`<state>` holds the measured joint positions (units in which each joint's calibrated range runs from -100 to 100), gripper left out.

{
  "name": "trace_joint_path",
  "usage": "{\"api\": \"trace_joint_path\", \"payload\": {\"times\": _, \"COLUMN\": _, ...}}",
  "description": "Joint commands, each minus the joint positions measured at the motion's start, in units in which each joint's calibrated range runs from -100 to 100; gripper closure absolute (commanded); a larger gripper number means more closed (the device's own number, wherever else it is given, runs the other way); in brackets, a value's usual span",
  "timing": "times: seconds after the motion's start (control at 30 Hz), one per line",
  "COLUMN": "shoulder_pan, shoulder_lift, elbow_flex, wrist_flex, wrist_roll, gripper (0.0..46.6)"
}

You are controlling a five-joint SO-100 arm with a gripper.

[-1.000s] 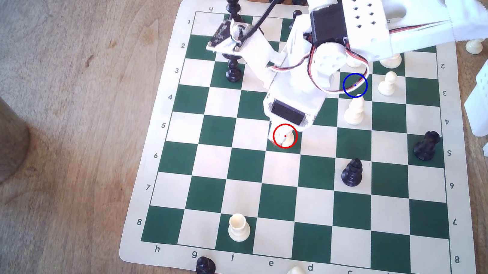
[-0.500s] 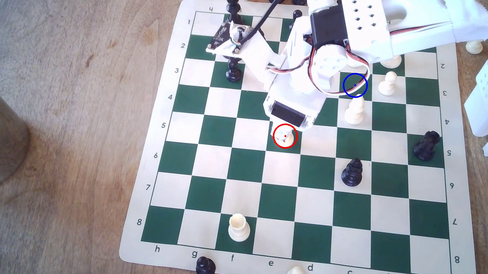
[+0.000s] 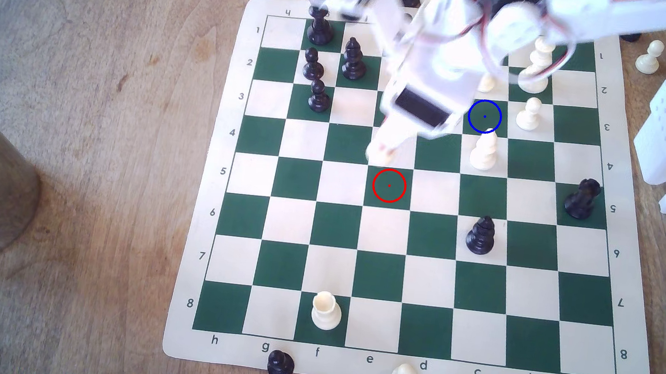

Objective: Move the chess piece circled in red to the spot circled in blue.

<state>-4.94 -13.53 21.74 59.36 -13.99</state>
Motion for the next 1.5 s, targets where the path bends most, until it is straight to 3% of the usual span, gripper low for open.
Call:
{"api": "trace_joint_path", "payload": {"times": 0.0, "shoulder_pan": 3.1, "shoulder_lift": -11.68, "elbow_flex": 2.38, "wrist_flex": 3.29, "wrist_roll": 1.03, "gripper": 46.3}}
{"api": "trace_joint_path", "payload": {"times": 0.23, "shoulder_pan": 13.74, "shoulder_lift": -18.13, "elbow_flex": 4.1, "wrist_flex": 8.78, "wrist_roll": 2.54, "gripper": 46.3}}
{"api": "trace_joint_path", "payload": {"times": 0.37, "shoulder_pan": 15.54, "shoulder_lift": -23.06, "elbow_flex": 9.82, "wrist_flex": 9.84, "wrist_roll": 2.93, "gripper": 46.3}}
{"api": "trace_joint_path", "payload": {"times": 0.6, "shoulder_pan": 15.62, "shoulder_lift": -29.68, "elbow_flex": 20.69, "wrist_flex": 9.68, "wrist_roll": 2.98, "gripper": 46.3}}
{"api": "trace_joint_path", "payload": {"times": 0.8, "shoulder_pan": 15.77, "shoulder_lift": -27.3, "elbow_flex": 27.13, "wrist_flex": 4.85, "wrist_roll": 2.98, "gripper": 46.3}}
{"api": "trace_joint_path", "payload": {"times": 1.47, "shoulder_pan": 16.95, "shoulder_lift": -15.84, "elbow_flex": 29.49, "wrist_flex": -3.1, "wrist_roll": 2.83, "gripper": 46.2}}
